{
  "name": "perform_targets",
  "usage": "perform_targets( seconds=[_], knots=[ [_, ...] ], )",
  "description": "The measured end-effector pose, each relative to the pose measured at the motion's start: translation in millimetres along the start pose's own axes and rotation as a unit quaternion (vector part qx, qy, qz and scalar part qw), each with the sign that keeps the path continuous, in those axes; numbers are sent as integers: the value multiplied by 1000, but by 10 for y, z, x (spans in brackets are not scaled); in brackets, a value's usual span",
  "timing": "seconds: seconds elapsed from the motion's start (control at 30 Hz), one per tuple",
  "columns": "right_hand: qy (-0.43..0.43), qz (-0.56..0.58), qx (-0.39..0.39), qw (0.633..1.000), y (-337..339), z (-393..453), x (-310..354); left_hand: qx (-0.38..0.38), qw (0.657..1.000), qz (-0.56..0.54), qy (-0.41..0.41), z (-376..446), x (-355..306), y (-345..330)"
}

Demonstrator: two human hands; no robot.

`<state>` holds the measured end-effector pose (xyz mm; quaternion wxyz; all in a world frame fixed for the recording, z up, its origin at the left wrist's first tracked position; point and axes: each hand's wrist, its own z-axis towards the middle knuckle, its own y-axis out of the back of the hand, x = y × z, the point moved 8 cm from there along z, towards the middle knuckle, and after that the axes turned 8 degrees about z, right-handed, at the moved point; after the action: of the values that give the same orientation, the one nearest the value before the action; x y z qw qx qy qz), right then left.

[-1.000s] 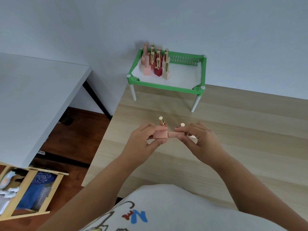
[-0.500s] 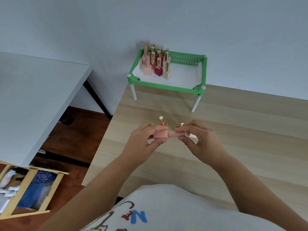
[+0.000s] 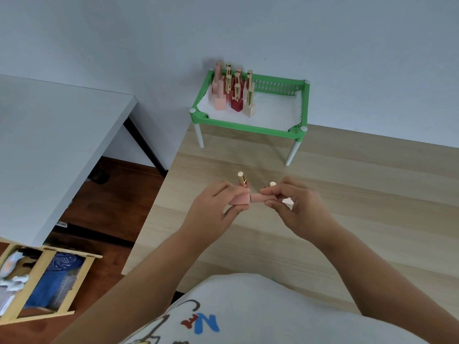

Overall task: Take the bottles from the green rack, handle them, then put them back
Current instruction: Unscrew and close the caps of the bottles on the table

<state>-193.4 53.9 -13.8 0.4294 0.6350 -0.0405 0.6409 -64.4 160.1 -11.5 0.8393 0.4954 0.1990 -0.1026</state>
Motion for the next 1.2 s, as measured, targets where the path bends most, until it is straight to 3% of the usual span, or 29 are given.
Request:
perform_targets(
  seconds=[0.27, 0.47, 0.7, 1.07, 1.2],
  knots=[
    [-1, -3, 7, 1000, -223, 229, -3, 101, 989, 19, 110, -5, 567, -363],
    [-55, -63, 41, 996, -343, 613, -384, 139, 938, -115, 294, 21, 1184, -609],
    [-104, -145, 127, 976, -617, 912, -787, 251, 912, -116, 304, 145, 1505, -917],
    [-133, -166, 157, 964, -815, 991, -900, 217, 930, -135, 264, 199, 1616, -975],
    [-140, -169, 150, 964, -824, 1003, -908, 195, 908, -211, 305, 119, 1681, -1023]
  ],
)
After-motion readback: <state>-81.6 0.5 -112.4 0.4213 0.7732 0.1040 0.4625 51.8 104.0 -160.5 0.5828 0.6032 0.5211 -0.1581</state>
